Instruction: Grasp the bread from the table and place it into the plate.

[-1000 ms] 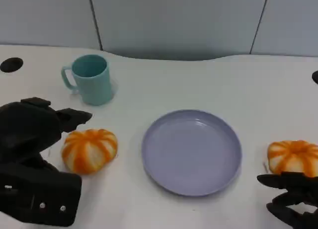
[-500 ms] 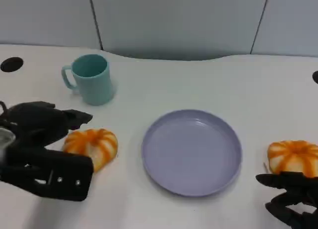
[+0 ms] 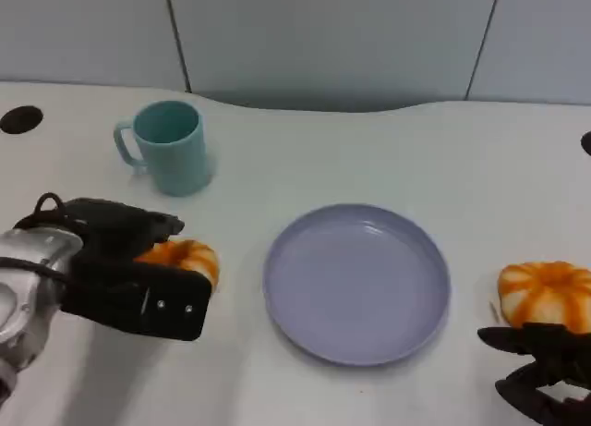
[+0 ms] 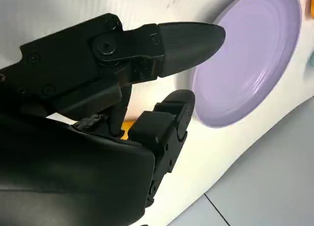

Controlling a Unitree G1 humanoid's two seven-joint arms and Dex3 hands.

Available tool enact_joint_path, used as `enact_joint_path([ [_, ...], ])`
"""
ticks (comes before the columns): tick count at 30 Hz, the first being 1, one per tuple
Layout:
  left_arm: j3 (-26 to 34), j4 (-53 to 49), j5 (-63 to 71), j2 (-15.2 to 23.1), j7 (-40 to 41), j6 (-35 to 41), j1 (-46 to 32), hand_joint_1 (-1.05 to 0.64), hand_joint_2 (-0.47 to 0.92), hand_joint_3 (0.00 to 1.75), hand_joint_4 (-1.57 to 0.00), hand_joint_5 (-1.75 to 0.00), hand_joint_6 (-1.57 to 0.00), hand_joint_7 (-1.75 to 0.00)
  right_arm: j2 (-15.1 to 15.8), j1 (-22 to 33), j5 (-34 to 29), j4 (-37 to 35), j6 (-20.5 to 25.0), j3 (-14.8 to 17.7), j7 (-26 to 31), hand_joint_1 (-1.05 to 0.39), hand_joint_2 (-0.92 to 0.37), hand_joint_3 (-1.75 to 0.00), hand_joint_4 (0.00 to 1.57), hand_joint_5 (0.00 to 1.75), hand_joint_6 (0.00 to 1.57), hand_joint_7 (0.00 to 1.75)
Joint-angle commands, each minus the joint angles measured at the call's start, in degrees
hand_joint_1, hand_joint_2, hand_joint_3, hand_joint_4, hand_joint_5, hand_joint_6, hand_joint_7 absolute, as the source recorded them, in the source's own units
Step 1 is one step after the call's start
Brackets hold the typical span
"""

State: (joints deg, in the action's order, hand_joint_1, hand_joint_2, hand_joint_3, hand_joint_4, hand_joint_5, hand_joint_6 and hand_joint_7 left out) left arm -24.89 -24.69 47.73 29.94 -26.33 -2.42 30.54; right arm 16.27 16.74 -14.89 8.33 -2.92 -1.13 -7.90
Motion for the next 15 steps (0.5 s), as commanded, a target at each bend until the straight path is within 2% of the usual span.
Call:
enact_joint_path([
  [1,-1.9,-5.7,0.7,-1.1,3.7,-0.8,2.8,-0.80,0.75,0.00,-0.09,-0.39,-0.21,-0.02,0.6,0.5,0.3,0.4,-0.8,0.7,0.4,-0.29,-0.92,-0.35,0.62,0.78,0.80,0.00],
  [6,-4.4,-12.5,1.7,-2.9,7.1,-1.1,5.9,-0.81,0.75,0.00,-0.11,-0.40,-0.23,-0.02,0.4,0.9,0.3,1.1,-0.1,0.8,0.4,-0.29,-0.92,-0.35,0.59,0.79,0.79,0.00],
  [15,-7.0,-23.3,1.5,-6.1,9.7,-1.8,10.5,-0.70,0.76,0.00,-0.18,-0.40,-0.31,-0.04,0.7,1.5,0.8,2.1,0.2,1.1,-0.1,-0.30,-0.92,-0.37,0.57,0.80,0.77,0.00],
])
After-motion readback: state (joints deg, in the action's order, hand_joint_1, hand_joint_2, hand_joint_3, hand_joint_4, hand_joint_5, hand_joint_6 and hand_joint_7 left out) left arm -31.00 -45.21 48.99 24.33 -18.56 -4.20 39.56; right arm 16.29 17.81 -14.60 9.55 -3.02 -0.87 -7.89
